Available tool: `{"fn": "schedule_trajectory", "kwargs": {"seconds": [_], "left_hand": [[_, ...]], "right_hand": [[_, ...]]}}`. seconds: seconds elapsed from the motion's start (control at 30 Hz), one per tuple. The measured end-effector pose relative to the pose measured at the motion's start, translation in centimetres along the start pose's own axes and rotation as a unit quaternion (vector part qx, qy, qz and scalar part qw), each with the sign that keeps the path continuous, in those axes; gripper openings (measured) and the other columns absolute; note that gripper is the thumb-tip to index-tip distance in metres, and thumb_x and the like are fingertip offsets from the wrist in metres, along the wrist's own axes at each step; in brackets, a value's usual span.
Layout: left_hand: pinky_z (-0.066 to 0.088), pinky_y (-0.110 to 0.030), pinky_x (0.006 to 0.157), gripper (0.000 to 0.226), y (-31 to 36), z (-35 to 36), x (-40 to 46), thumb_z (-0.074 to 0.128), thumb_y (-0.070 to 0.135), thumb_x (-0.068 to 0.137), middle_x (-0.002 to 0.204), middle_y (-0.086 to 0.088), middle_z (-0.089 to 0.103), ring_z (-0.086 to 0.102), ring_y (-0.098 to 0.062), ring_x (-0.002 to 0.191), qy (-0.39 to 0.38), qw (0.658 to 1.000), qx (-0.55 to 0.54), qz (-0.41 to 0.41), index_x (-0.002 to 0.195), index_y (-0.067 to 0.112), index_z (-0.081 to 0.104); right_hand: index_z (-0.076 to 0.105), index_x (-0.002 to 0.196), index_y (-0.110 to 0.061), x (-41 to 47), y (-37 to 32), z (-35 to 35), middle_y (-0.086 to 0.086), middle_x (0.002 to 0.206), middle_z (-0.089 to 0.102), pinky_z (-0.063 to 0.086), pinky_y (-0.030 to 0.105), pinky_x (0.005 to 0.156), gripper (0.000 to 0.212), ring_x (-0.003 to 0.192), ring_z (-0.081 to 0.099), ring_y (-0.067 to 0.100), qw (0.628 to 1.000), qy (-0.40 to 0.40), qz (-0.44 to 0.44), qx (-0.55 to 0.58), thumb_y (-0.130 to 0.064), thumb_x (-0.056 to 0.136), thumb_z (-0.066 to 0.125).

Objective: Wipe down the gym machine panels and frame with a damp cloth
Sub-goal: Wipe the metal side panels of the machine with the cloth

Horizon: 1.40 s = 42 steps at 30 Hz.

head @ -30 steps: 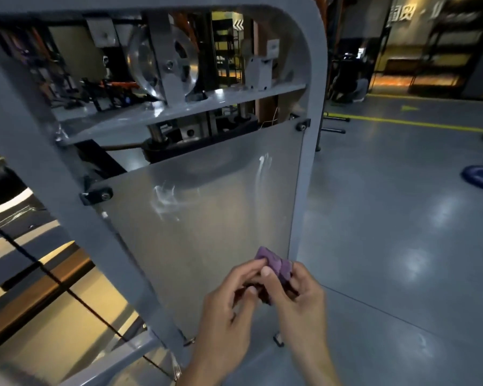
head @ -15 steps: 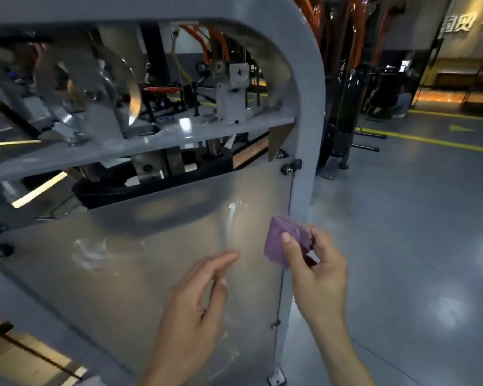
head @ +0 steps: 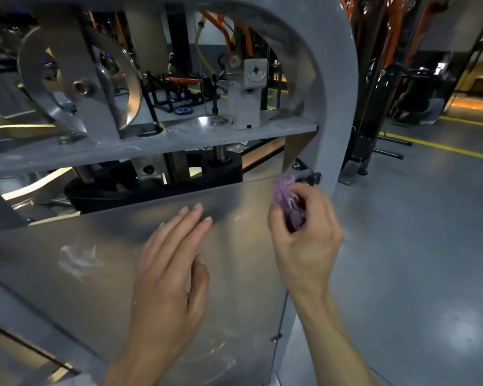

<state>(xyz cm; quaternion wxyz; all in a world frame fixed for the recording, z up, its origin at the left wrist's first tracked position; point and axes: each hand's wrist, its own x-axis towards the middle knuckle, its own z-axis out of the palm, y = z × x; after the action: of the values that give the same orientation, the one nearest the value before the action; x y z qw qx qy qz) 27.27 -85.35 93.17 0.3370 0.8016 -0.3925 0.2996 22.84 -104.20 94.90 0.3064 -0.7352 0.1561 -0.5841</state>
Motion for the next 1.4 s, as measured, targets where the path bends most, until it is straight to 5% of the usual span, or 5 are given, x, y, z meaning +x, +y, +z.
{"fn": "schedule_trajectory", "kwargs": {"seconds": [0.73,0.93,1.1,1.27,1.4], "left_hand": [[0.034,-0.056,0.119,0.041,0.3,1.6,0.0,0.055,0.005,0.091,0.15,-0.004,0.056,0.048,-0.025,0.144,0.054,0.998,-0.01,-0.016,0.13,0.006,0.068],[0.032,-0.053,0.121,0.04,0.4,1.7,0.1,0.054,0.01,0.093,0.151,-0.003,0.055,0.046,-0.022,0.145,0.052,0.998,-0.012,-0.02,0.131,0.009,0.067],[0.03,-0.05,0.123,0.04,0.5,1.8,0.0,0.054,0.009,0.092,0.151,-0.003,0.056,0.046,-0.022,0.146,0.058,0.998,-0.016,-0.026,0.129,0.009,0.068],[0.032,-0.055,0.121,0.039,0.4,1.9,0.1,0.054,0.01,0.092,0.15,-0.004,0.056,0.046,-0.024,0.146,0.051,0.998,-0.01,-0.026,0.129,0.009,0.068],[0.029,-0.052,0.123,0.039,0.6,1.9,0.0,0.054,0.009,0.092,0.151,-0.003,0.055,0.046,-0.024,0.145,0.059,0.998,-0.013,-0.029,0.129,0.009,0.068]], "right_hand": [[0.075,0.106,-0.007,3.0,0.4,-1.0,0.002,0.094,0.063,0.036,0.003,0.075,0.023,0.077,0.052,0.003,0.999,0.027,-0.026,-0.032,0.001,0.084,0.075],[0.075,0.11,-0.005,2.0,-1.3,0.5,0.005,0.107,0.065,0.049,0.015,0.085,0.023,0.093,0.059,0.006,0.991,-0.059,-0.118,-0.006,-0.002,0.087,0.073],[0.075,0.104,-0.005,4.8,1.0,-1.7,0.005,0.102,0.066,0.037,0.003,0.083,0.022,0.087,0.056,0.005,0.997,0.02,-0.055,-0.054,0.004,0.084,0.07],[0.073,0.116,-0.008,2.6,-2.7,1.2,0.001,0.107,0.069,0.052,0.025,0.084,0.029,0.094,0.063,0.016,0.987,-0.099,-0.128,-0.023,-0.003,0.087,0.068],[0.075,0.104,-0.013,4.8,0.1,-1.0,-0.006,0.096,0.067,0.045,0.016,0.077,0.026,0.083,0.058,0.009,0.994,-0.059,-0.095,-0.019,0.002,0.083,0.071]]}}
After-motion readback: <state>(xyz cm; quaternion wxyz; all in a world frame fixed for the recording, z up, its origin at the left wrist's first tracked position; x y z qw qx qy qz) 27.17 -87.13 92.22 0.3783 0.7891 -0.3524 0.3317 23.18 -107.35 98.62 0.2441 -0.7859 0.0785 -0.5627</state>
